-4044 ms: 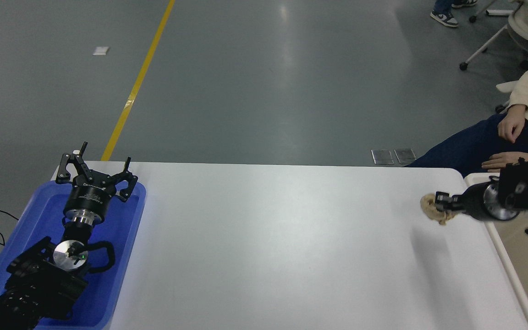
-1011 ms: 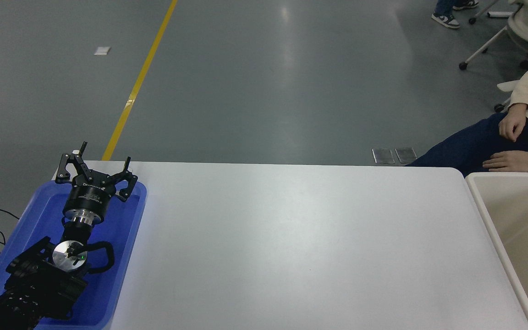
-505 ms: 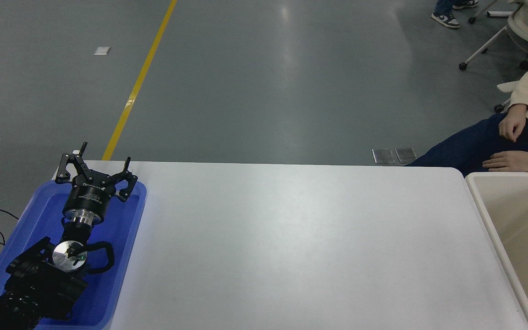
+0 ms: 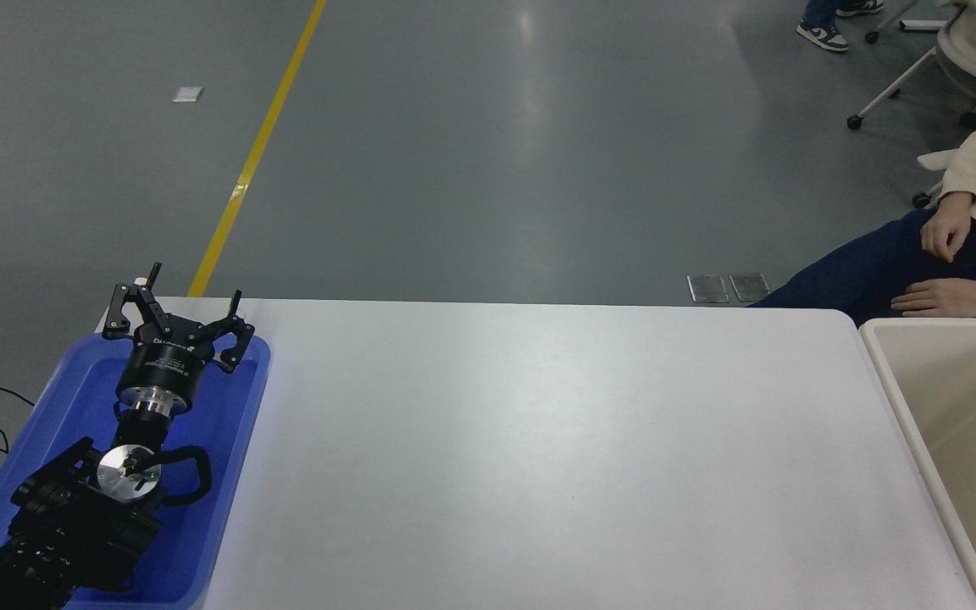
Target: Pick up paper ball place in dustbin
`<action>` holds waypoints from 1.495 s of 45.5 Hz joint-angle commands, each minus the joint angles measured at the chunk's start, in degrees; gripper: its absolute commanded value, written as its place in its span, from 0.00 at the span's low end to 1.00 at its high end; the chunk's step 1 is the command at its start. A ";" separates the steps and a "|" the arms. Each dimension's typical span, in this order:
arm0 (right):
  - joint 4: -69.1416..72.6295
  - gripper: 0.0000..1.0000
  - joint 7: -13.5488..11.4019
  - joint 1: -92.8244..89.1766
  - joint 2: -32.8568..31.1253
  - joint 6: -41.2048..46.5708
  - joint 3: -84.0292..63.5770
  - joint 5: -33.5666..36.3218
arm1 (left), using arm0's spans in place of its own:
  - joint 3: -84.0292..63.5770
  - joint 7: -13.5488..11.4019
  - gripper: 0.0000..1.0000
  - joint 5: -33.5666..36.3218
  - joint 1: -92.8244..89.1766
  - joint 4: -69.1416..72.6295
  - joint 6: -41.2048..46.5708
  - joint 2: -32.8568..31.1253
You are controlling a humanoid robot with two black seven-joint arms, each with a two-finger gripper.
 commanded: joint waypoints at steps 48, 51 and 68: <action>44.70 1.00 9.92 -11.20 -0.54 1.84 89.01 0.01 | 0.00 0.00 1.00 0.09 -0.07 0.00 0.00 0.00; 44.35 1.00 15.11 -11.38 0.96 4.39 88.83 0.01 | 0.00 0.00 1.00 0.09 -0.07 -0.08 0.00 0.00; 43.12 1.00 26.37 -14.01 11.24 10.46 88.66 7.30 | 0.00 0.00 1.00 0.09 -0.07 -0.08 0.00 0.00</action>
